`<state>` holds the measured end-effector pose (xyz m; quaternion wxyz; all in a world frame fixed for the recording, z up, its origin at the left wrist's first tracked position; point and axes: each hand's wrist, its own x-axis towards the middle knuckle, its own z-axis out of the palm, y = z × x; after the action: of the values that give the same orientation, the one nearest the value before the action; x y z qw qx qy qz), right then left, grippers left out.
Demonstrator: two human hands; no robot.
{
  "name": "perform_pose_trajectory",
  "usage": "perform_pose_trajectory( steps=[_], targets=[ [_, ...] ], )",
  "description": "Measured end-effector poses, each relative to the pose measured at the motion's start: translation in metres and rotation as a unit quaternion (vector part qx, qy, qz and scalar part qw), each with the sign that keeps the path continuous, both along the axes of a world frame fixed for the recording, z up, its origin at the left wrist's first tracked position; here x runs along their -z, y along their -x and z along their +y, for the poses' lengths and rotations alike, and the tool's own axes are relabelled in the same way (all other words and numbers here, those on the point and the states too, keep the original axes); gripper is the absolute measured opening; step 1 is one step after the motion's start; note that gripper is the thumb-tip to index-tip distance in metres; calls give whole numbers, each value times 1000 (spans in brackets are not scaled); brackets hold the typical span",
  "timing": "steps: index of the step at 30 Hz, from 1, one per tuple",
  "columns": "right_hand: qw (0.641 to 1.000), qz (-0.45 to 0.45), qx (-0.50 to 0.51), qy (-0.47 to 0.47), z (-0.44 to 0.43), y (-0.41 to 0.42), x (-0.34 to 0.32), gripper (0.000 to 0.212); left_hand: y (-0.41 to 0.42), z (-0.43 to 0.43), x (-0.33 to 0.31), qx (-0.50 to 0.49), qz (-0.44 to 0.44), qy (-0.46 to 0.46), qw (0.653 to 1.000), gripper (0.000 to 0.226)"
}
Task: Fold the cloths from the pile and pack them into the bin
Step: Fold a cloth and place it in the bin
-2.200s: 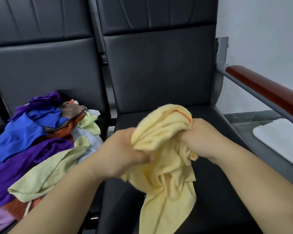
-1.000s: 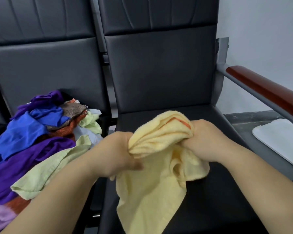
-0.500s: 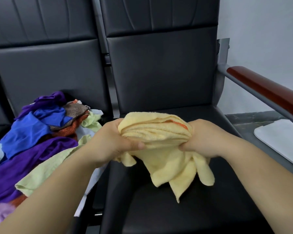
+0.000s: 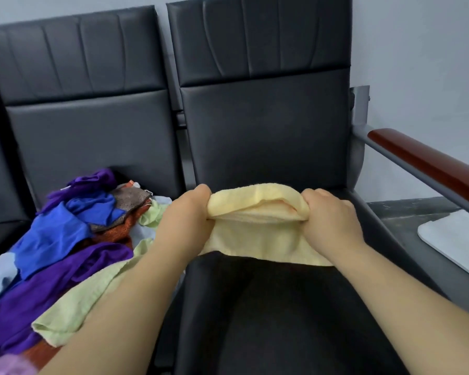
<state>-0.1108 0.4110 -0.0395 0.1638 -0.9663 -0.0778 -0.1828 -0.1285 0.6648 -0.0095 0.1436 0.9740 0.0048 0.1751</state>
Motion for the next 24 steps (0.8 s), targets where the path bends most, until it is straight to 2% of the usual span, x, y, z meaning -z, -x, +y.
perform_pose_trajectory(
  steps=[2,5,7,9,11,14,16,19,21,24],
  targets=[
    [998,-44,2,-39,0,2,-9,10,1,0,-8,-6,-45,5,999,7],
    [993,-101,-11,-67,-1,8,-20,17,6,5,-13,5,-77,9,997,10],
    [997,-43,-41,-47,-4,11,-23,16,10,11,-10,27,-68,-1,997,11],
    [992,96,-77,-15,-10,14,-21,14,13,18,1,65,-7,-33,997,16],
    [968,227,-99,37,-17,21,-13,16,21,22,18,98,100,-41,989,22],
    [919,363,-127,90,-25,33,1,21,39,22,44,135,281,-11,950,31],
    [892,421,-136,96,-30,36,6,23,47,20,52,155,355,-28,921,39],
    [872,466,-125,84,-37,36,10,39,52,20,55,161,412,-25,897,37],
    [882,451,-116,72,-38,35,12,46,52,22,56,145,428,-5,892,36],
    [913,395,-100,5,-35,33,16,46,52,23,59,128,389,19,912,42]
  ],
)
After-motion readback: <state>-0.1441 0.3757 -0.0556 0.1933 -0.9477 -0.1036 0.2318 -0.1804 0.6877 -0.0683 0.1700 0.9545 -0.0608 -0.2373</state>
